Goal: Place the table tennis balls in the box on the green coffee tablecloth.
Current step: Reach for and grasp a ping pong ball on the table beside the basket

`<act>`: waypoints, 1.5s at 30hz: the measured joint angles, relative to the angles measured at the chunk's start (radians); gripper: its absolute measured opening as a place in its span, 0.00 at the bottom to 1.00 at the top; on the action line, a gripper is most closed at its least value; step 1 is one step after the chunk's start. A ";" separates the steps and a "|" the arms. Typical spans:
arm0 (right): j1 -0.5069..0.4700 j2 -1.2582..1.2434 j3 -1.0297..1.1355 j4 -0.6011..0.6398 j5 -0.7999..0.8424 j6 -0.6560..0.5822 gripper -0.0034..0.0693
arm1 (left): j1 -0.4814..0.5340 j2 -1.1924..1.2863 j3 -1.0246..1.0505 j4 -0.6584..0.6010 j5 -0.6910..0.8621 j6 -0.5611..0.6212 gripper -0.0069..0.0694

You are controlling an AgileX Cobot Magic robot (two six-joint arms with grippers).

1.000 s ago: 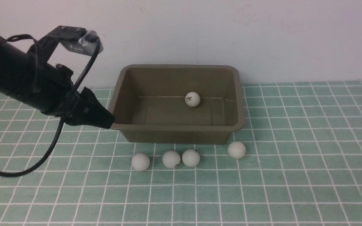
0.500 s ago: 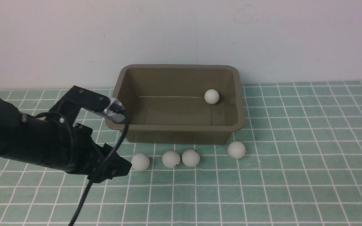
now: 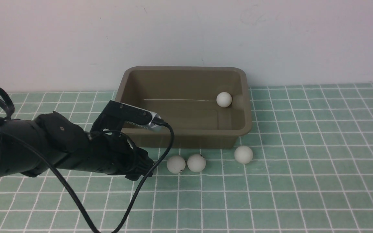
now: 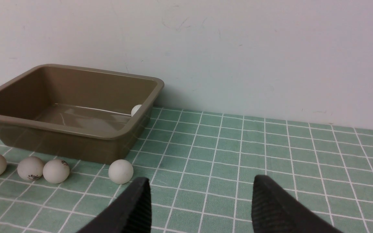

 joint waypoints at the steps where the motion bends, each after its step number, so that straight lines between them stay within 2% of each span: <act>1: 0.000 0.000 0.000 0.001 0.000 0.000 0.58 | -0.002 0.015 0.000 -0.004 -0.021 0.000 0.61; 10: 0.000 0.000 0.000 0.003 0.000 0.000 0.58 | -0.028 0.101 0.000 -0.038 -0.141 -0.001 0.61; 37: 0.000 0.000 0.000 0.003 -0.042 0.000 0.58 | -0.029 0.152 0.000 -0.040 -0.217 0.045 0.61; 40: 0.000 0.000 0.000 0.003 -0.042 0.000 0.58 | -0.029 0.152 0.000 -0.040 -0.223 0.049 0.55; 43: 0.000 0.000 0.000 0.010 -0.042 0.000 0.58 | -0.029 0.152 -0.001 -0.040 -0.226 0.051 0.45; 45: 0.000 0.000 0.000 0.010 -0.042 0.000 0.58 | -0.029 0.152 -0.001 -0.040 -0.236 0.051 0.34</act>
